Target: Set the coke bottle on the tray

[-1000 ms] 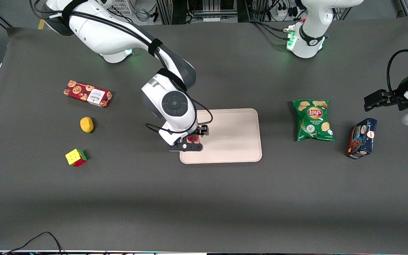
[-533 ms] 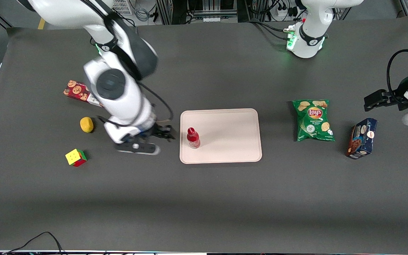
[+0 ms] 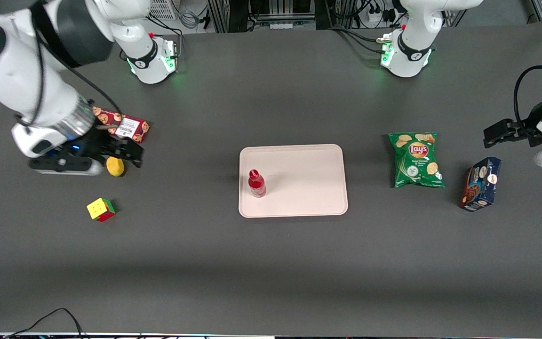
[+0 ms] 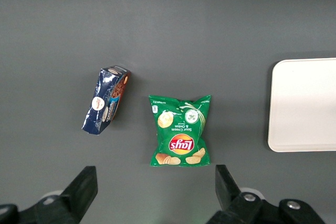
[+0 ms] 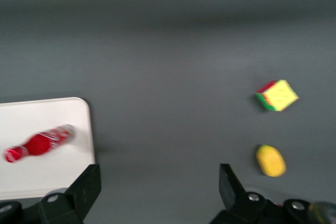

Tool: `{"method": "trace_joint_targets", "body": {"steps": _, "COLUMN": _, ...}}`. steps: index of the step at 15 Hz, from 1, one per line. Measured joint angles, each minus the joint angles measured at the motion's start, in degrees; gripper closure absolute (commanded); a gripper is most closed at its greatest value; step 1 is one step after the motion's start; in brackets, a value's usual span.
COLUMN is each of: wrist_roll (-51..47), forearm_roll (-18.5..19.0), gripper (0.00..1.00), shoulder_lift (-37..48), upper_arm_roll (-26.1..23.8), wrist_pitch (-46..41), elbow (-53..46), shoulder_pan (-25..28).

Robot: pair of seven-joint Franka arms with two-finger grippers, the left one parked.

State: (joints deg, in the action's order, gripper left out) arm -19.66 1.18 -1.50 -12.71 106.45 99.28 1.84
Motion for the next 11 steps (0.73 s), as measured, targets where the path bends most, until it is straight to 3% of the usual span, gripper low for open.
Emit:
{"method": "trace_joint_targets", "body": {"steps": 6, "wrist_roll": 18.0, "forearm_roll": -0.7, "gripper": 0.00, "shoulder_lift": 8.1, "upper_arm_roll": 11.3, "wrist_pitch": -4.0, "elbow": 6.5, "shoulder_pan": -0.2}}
{"method": "trace_joint_targets", "body": {"steps": 11, "wrist_roll": 18.8, "forearm_roll": -0.7, "gripper": 0.00, "shoulder_lift": 7.7, "upper_arm_roll": 11.4, "wrist_pitch": -3.9, "elbow": 5.5, "shoulder_pan": 0.3}}
